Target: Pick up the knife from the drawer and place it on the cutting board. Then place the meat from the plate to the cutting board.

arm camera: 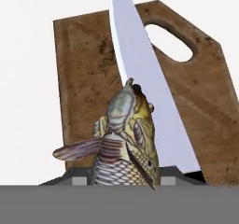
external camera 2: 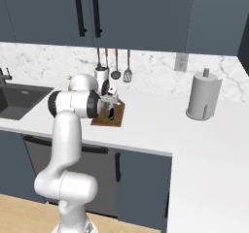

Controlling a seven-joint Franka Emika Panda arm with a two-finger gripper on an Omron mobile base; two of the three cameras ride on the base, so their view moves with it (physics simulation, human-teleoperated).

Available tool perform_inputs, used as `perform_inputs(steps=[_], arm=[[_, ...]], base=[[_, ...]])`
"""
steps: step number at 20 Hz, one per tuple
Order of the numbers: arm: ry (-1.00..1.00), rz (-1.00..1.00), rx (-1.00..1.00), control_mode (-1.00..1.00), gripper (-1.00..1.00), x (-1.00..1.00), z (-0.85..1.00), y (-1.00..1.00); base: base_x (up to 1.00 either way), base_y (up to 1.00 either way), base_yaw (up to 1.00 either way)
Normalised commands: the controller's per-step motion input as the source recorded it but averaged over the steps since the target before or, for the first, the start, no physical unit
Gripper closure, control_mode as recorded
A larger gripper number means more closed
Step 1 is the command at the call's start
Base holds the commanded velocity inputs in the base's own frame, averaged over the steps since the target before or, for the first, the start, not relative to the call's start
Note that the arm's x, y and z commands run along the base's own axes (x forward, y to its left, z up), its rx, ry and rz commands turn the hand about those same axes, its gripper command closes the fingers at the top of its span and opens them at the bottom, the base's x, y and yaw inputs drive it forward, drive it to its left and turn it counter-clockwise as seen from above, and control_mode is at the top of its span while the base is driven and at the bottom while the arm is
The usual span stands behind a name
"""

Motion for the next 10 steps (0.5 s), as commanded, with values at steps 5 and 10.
perform_inputs(steps=[5, 10], arm=[[-0.05, 0.06, -0.13, -1.0, 1.0, 0.04, -0.2, 0.11], [-0.12, 0.0, -0.06, -1.0, -1.0, -0.05, 0.0, 0.0]], base=[[0.0, 0.0, 0.0], [0.0, 0.0, 0.0]])
